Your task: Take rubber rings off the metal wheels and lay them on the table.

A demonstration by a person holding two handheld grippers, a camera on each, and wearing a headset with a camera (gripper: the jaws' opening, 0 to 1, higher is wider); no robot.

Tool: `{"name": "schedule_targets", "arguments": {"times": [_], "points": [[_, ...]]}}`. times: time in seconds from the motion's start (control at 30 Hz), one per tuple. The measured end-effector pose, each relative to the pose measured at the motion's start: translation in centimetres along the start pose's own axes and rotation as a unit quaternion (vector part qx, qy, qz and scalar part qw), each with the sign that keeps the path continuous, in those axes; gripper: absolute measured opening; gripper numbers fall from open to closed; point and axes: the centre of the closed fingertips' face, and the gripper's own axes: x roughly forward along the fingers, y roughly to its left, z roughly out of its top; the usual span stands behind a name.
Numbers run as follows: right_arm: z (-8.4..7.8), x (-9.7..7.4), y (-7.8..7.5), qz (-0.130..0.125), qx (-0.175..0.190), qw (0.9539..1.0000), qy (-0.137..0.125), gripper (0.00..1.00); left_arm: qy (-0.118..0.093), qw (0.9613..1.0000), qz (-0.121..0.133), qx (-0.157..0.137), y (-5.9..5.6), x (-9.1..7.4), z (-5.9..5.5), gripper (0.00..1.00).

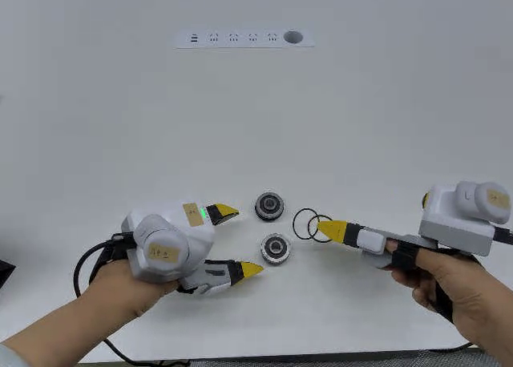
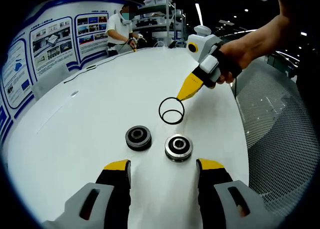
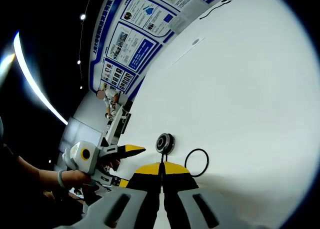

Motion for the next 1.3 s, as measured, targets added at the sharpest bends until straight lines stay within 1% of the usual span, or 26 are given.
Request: {"name": "schedule_targets", "arguments": {"times": [0.13, 0.4, 0.5, 0.57, 0.67, 0.7, 0.93, 1.0, 1.17, 1.3], "points": [[-0.1, -0.2, -1.2, -0.020, 0.003, 0.9998, 0.000, 0.02, 0.000, 1.0000, -0.001, 0.000, 0.0, 0.1, 0.1, 0.54], [-0.5, -0.3, -2.7, -0.053, 0.006, 0.9986, 0.003, 0.02, 0.000, 1.0000, -0.002, 0.003, -0.1, 0.1, 0.1, 0.53], [-0.7, -0.3, -3.1, -0.064, -0.004, 0.9979, 0.008, 0.02, 0.000, 1.0000, -0.002, 0.003, -0.1, 0.1, 0.1, 0.54], [-0.8, -0.4, -3.5, -0.076, -0.017, 0.9969, 0.009, 0.02, 0.002, 1.0000, -0.003, 0.001, -0.1, 0.1, 0.1, 0.53], [-0.7, -0.4, -3.7, -0.082, -0.029, 0.9962, 0.010, 0.04, 0.001, 1.0000, -0.002, 0.002, -0.1, 0.1, 0.1, 0.53], [-0.6, -0.5, -3.8, -0.083, -0.032, 0.9960, 0.010, 0.07, 0.001, 1.0000, -0.002, 0.002, -0.1, 0.1, 0.1, 0.53], [-0.5, -0.6, -3.6, -0.091, -0.068, 0.9935, 0.013, 0.16, -0.001, 1.0000, -0.001, 0.001, 0.0, 0.1, 0.2, 0.53], [-0.4, -0.7, -3.5, -0.090, -0.071, 0.9933, 0.012, 0.18, -0.001, 1.0000, 0.000, 0.001, 0.0, 0.1, 0.3, 0.52], [0.1, -0.6, -2.9, -0.080, -0.079, 0.9937, 0.006, 0.19, -0.005, 1.0000, 0.005, -0.004, 0.4, 0.1, 0.7, 0.52], [0.3, -0.3, -2.4, -0.074, -0.081, 0.9940, 0.003, 0.19, -0.010, 0.9998, 0.013, -0.008, 1.1, 0.3, 1.3, 0.51]]}}
